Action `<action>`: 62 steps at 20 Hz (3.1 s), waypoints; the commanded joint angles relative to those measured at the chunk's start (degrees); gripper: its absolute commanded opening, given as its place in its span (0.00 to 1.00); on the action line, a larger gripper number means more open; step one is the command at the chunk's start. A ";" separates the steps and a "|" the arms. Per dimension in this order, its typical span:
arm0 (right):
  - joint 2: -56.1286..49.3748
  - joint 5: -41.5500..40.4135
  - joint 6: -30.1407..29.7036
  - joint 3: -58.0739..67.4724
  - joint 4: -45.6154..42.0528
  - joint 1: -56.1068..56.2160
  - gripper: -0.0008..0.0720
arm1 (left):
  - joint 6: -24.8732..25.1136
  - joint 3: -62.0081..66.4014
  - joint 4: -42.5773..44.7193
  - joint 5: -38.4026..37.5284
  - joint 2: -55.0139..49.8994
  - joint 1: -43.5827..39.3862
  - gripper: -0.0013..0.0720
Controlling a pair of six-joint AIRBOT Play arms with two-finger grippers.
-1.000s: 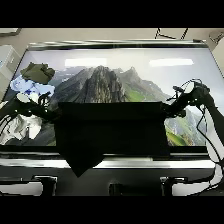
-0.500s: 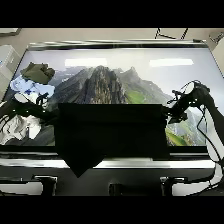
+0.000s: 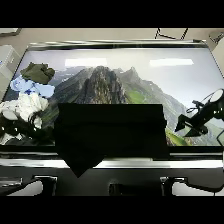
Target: Fold the clothes and pants, and hang the long-sleeved shirts on hangers.
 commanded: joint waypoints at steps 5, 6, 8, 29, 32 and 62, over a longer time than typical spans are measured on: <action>4.11 -0.76 -1.31 -8.28 0.68 -1.38 0.80 | 4.24 -17.66 -4.85 5.51 6.21 0.42 0.72; 4.11 -0.96 -1.31 -8.28 0.79 -1.38 0.80 | 4.22 -18.08 -6.29 6.91 6.21 0.35 0.68; 4.09 -1.55 -1.31 -8.28 0.81 -1.38 0.80 | 3.91 -18.45 -8.48 9.64 6.19 -0.94 0.68; 4.11 -14.21 -7.78 -28.22 13.73 -1.22 0.06 | 2.69 -15.41 -6.80 8.70 8.37 -5.14 0.05; 4.11 -9.88 -9.86 -22.60 14.32 -1.22 0.06 | 2.71 -9.07 -6.75 5.53 9.75 -2.75 0.05; -20.41 -12.28 -5.57 13.38 23.47 1.16 0.99 | -4.61 39.65 -12.59 7.15 -16.65 -10.01 0.61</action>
